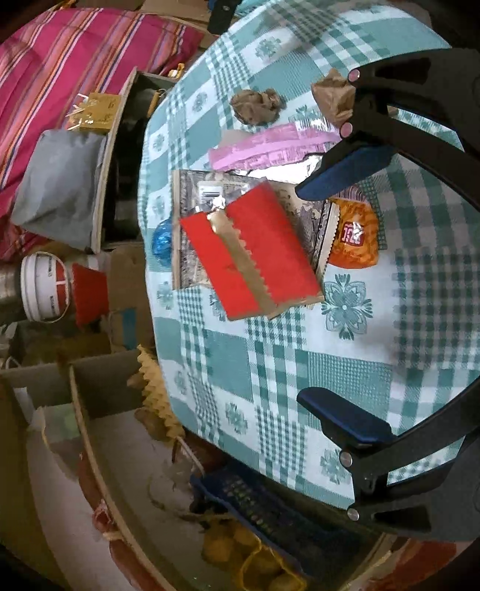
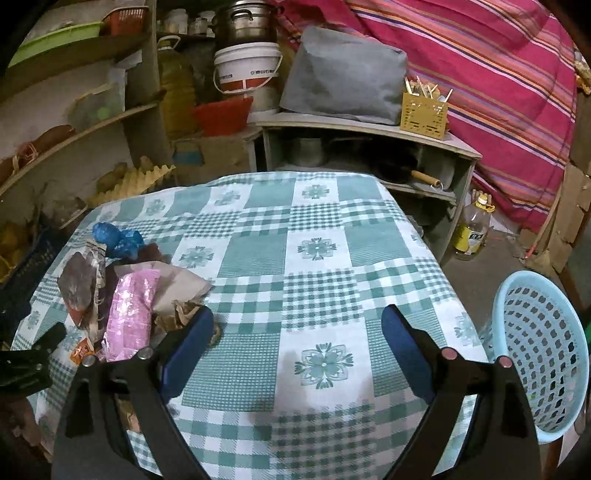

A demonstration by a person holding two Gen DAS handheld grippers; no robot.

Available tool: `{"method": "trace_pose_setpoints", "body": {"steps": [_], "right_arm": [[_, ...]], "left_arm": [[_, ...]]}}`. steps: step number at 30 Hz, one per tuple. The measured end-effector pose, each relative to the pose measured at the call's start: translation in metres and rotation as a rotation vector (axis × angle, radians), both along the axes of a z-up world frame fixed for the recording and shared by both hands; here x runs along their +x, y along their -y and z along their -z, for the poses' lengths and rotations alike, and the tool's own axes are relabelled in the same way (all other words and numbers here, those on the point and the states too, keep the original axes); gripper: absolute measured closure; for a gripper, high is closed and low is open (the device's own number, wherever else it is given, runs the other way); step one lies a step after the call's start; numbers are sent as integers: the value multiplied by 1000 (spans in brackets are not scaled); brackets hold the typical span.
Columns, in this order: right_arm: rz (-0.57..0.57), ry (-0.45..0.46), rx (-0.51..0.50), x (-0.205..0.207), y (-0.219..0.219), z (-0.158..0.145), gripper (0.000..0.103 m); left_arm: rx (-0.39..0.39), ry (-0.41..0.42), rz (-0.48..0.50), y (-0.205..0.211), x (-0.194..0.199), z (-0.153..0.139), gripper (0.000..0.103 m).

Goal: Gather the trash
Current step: 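Return both tools to the table over the remaining trash, then grasp the red packet with the left tool while the right tool grasps the pink wrapper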

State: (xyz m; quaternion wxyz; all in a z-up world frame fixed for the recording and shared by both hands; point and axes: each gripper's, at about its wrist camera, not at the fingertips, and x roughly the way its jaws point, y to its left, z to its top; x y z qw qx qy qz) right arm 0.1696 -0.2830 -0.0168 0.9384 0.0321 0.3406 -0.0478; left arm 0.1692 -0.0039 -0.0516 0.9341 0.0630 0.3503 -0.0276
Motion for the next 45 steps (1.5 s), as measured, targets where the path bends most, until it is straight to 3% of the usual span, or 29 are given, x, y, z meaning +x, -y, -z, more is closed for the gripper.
{"method": "trace_pose_setpoints", "body": {"steps": [6,9,13,17,19,25,34,41,45], "right_arm": [[-3,-16,3,4,-2,5,13],[-6,-25,2,7,-4,7,13],[-16,-33,-1,10,-9,10,13],[-33,-39,0,12,-16,12,13],[-48,-38,-3,12,-21,11,13],[-107,-33,-4,9,-44,8,13],[-227,-91,-27,6,-98,19,14],[-288,-188,34,17,-122,42,44],[-306,-218,75,26,-127,50,47]], "left_arm": [[17,-34,33,8,18,12,6],[23,-41,56,12,26,15,11],[-22,-81,98,11,37,18,42],[-61,-90,105,8,42,16,58],[-68,-82,107,6,41,14,77],[-77,-66,71,-8,36,7,95],[-81,-7,13,-35,14,-12,96],[-70,1,-3,-46,6,-16,96],[-73,2,-11,-53,4,-16,96]]}}
